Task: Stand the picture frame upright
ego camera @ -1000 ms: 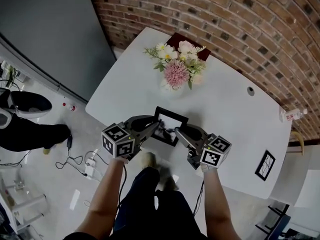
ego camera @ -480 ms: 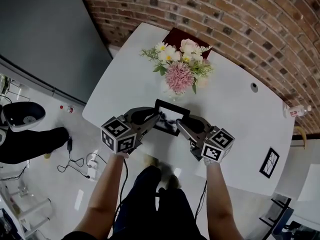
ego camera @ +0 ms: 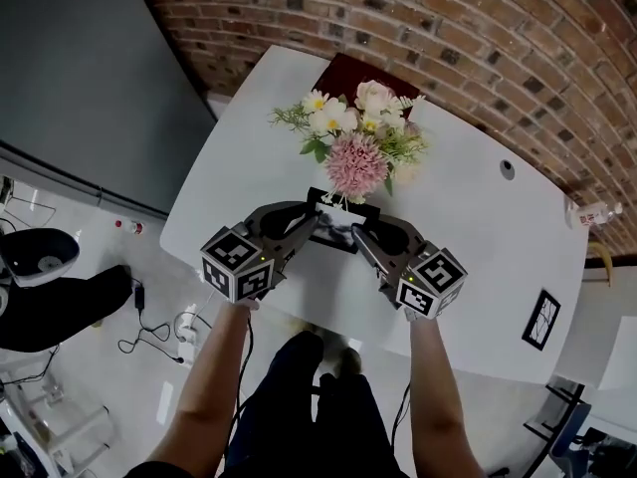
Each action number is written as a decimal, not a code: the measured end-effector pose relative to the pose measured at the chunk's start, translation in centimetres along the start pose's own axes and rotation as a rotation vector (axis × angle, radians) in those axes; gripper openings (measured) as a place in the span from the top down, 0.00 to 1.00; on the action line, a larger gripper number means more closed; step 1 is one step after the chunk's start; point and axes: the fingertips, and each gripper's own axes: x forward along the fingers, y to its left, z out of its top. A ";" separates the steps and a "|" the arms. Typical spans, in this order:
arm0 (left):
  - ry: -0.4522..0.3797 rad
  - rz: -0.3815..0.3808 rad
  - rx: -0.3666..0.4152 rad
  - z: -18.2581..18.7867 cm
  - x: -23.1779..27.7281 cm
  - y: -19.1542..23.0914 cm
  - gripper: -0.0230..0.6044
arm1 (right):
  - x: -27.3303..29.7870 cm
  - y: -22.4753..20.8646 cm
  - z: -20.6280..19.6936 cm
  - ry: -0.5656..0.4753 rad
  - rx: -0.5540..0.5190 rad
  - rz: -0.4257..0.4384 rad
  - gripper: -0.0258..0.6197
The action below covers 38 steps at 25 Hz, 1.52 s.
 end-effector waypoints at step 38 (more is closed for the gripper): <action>-0.088 0.072 0.037 0.8 2.4 3.2 0.80 | 2.0 -4.7 0.8 -0.003 -0.168 -0.264 0.75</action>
